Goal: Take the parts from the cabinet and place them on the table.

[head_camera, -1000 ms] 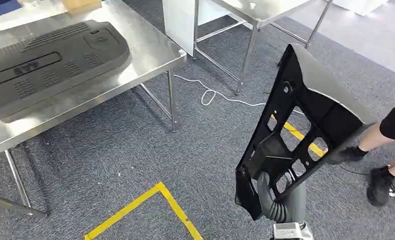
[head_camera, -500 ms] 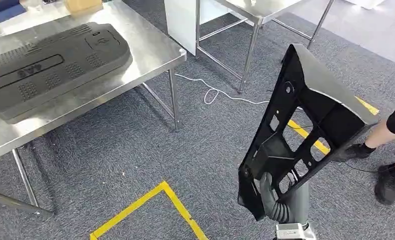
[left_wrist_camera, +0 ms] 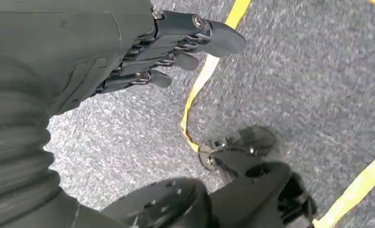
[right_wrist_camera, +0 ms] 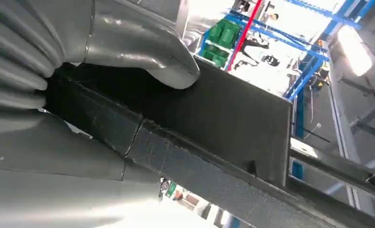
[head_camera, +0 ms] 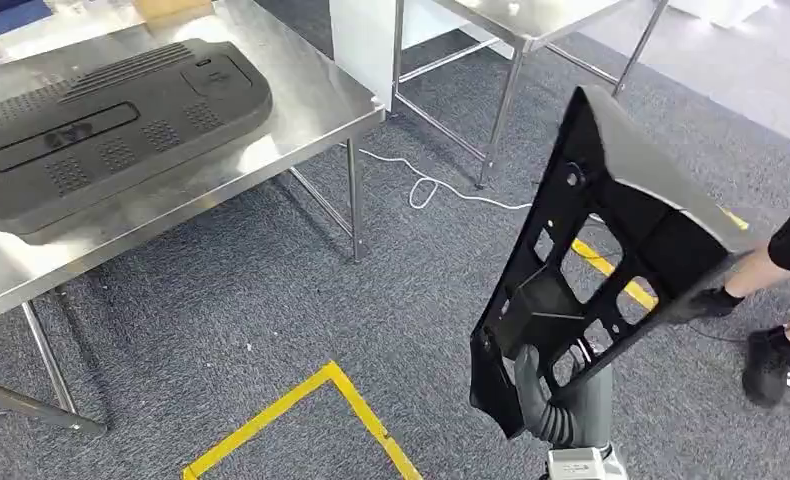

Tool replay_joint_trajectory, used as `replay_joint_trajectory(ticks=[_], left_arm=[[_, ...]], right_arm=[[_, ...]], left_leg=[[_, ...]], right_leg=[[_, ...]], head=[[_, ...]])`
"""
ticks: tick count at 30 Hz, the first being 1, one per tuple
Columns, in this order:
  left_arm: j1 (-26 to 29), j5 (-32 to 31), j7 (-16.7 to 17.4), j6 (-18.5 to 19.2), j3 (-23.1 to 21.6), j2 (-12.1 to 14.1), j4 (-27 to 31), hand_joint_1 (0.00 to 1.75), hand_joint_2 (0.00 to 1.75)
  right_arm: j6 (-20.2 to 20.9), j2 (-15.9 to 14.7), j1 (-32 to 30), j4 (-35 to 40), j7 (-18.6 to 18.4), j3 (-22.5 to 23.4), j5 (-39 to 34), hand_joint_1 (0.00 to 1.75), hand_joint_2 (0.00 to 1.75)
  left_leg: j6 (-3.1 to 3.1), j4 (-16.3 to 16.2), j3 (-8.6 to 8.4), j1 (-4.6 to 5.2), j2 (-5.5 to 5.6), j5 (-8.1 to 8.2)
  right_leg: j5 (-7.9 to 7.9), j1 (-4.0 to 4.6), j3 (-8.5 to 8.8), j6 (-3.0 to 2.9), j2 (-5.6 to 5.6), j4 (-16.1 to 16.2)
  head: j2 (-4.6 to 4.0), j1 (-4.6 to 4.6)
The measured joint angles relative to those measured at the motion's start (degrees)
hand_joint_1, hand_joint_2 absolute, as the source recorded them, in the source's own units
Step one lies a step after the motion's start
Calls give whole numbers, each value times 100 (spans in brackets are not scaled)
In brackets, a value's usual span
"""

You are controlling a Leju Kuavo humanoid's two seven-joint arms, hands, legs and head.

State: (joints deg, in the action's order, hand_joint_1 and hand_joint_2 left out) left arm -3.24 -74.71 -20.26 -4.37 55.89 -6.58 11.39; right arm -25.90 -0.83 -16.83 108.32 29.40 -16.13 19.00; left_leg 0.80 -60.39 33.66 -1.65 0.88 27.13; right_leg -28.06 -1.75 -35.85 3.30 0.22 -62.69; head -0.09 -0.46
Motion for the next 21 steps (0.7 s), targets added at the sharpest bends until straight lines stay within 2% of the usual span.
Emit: replay_joint_trajectory(ticks=[2, 3, 4, 5, 7, 8, 9, 12, 13, 14, 15, 16, 17, 18, 19, 20, 21], left_arm=[[1, 0, 0, 0, 0, 0, 0, 0, 175], [2, 0, 0, 2, 0, 0, 0, 0, 175], [3, 0, 0, 2, 0, 0, 0, 0, 175], [3, 0, 0, 9, 0, 0, 0, 0, 175], [2, 0, -4, 9, 0, -2, 0, 0, 175], [1, 0, -7, 9, 0, -7, 0, 0, 175], [1, -2, -9, 9, 0, -7, 0, 0, 175], [1, 0, -13, 9, 0, -7, 0, 0, 175], [-1, 0, -13, 7, 0, -7, 0, 0, 175], [2, -2, -13, 7, 0, -2, 0, 0, 175], [2, -9, -13, 7, 0, -2, 0, 0, 175], [2, -9, -13, 7, 0, -2, 0, 0, 175], [2, -9, -13, 7, 0, 0, 0, 0, 175], [2, -9, -13, 7, 0, -2, 0, 0, 175], [7, -15, -13, 7, -2, -4, -2, 0, 175], [9, -15, -11, 7, -2, -2, -2, 0, 175], [8, -15, -11, 7, 0, 0, 0, 0, 175]], right_arm=[[0, 0, 11, -2, 0, -4, 4, 175, 175], [0, -4, 9, -2, 0, -4, 6, 175, 175], [0, -4, 9, -4, 0, -4, 9, 175, 175], [0, -4, 11, -4, 0, -4, 9, 175, 175], [2, -4, 15, -2, -2, -4, 11, 175, 175], [2, -4, 19, -2, -2, -4, 15, 175, 175], [4, -4, 29, -4, -2, -6, 15, 175, 175], [4, -9, 25, 0, -4, -2, 15, 175, 175], [7, -15, 28, 0, -4, 4, 15, 175, 175], [9, -7, 27, 4, -4, 4, 15, 175, 175], [13, -2, 29, 9, -4, 4, 15, 175, 175], [15, 0, 28, 9, -4, 4, 11, 175, 175], [20, -2, 28, 9, -4, 4, 11, 175, 175], [24, -2, 28, 9, -4, 4, 11, 175, 175], [26, 0, 27, 9, -4, 4, 11, 175, 175], [31, 0, 27, 9, -4, 4, 11, 175, 175], [31, 0, 27, 9, -4, 4, 11, 175, 175]], left_leg=[[29, -1, 37, 22, -7, -13], [35, -3, 53, 37, -12, -17], [39, -3, 59, 48, -12, -20], [40, -3, 59, 52, -8, -23], [36, -3, 44, 52, 5, -25], [29, -3, 38, 52, 6, -28], [-7, -18, 45, 108, 6, -15], [-115, 54, 34, 75, 3, -69], [-158, 62, 28, 83, 2, -72], [-175, -18, 58, 59, -17, -13], [-186, -244, 155, 65, -41, 167], [-204, -711, 367, 59, -42, 442], [-222, -1172, 584, 59, -42, 654], [-238, -1549, 766, 57, -43, 779], [-247, -1700, 836, 50, -44, 768], [-251, -1576, 778, 44, -45, 631], [-251, -1205, 593, 37, -52, 396]], right_leg=[[-369, 6, -439, -46, 0, -920], [-480, 5, -620, -41, -1, -1302], [-476, 5, -670, -14, -1, -1406], [-375, 9, -562, 19, -1, -1207], [-24, 26, -35, 84, -1, -234], [97, 37, 244, 76, -5, 262], [99, 84, 276, 34, -8, 374], [144, 115, 280, -53, -1, 374], [181, 78, 291, -109, -3, 433], [212, -8, 317, -154, -8, 464], [205, -1, 325, -178, -11, 471], [204, 7, 327, -210, -18, 471], [202, 18, 326, -214, -26, 469], [202, 24, 322, -214, -27, 467], [202, 26, 326, -214, -25, 465], [200, 24, 334, -212, -21, 462], [199, 15, 345, -209, -13, 457]], head=[[0, 24], [0, 28], [0, 24], [0, 24], [0, 24], [0, 35], [0, 26], [0, 26], [0, 29], [0, 13], [0, -2], [0, -11], [0, -2], [0, -6], [0, -5], [0, -4], [0, -9]])
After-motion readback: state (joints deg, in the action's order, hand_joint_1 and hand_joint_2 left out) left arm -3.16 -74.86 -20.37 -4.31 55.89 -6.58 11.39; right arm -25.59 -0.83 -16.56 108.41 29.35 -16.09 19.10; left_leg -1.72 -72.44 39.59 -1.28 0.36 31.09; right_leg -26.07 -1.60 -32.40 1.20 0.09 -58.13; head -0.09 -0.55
